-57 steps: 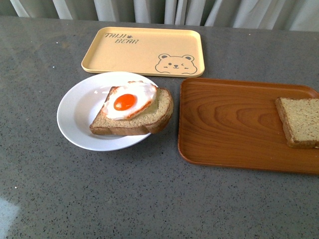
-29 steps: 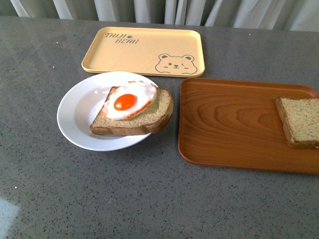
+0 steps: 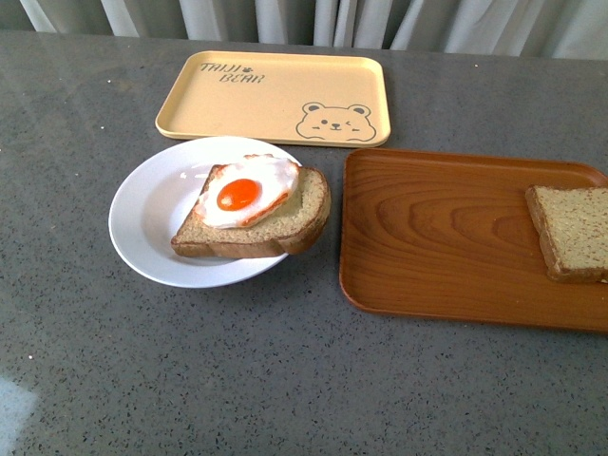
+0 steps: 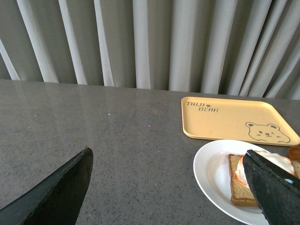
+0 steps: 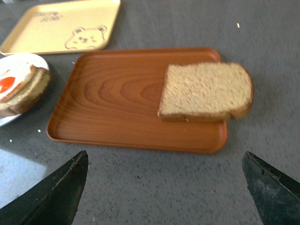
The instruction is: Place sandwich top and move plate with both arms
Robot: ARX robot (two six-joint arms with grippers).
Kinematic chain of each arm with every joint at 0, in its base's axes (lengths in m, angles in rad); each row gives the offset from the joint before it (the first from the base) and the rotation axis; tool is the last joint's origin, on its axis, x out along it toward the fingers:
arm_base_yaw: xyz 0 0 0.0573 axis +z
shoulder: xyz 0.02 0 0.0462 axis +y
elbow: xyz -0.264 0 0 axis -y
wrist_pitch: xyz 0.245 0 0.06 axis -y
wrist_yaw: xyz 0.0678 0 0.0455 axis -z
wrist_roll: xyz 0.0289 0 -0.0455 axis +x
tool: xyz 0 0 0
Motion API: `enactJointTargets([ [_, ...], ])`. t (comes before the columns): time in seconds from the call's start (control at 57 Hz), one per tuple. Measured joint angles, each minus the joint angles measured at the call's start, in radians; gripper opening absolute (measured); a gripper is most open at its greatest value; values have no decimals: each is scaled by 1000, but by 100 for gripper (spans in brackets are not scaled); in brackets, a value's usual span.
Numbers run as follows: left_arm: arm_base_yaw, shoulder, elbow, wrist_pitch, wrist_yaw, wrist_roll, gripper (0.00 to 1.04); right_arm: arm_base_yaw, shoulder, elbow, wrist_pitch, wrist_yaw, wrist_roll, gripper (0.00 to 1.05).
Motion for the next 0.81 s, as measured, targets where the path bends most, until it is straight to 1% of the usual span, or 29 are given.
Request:
enactJointTargets([
  [0.035,0,0,0,0,0,0,96,-90,91,29,58,-74,-32,96],
  [0.088,0,0,0,0,0,0,96,-169,183,61,119,-133,-68,96],
  [0.123,0,0,0,0,0,0,96,-240,281,92,181,-174,-92,96],
  [0.14,0,0,0,0,0,0,96,-286,359,111,231,-200,-114,96],
  [0.193,0,0,0,0,0,0,96,-371,550,163,323,-249,-153,96],
  [0.245,0,0,0,0,0,0,96,-425,748,221,391,-274,-177,96],
  [0.298,0,0,0,0,0,0,96,-459,930,284,425,-317,-184,96],
  [0.351,0,0,0,0,0,0,96,-470,1041,322,454,-314,-188,96],
  [0.421,0,0,0,0,0,0,96,-478,1145,364,455,-331,-188,96],
  [0.561,0,0,0,0,0,0,96,-473,1276,425,461,-336,-186,96],
  [0.806,0,0,0,0,0,0,96,-398,1448,502,502,-325,-167,96],
])
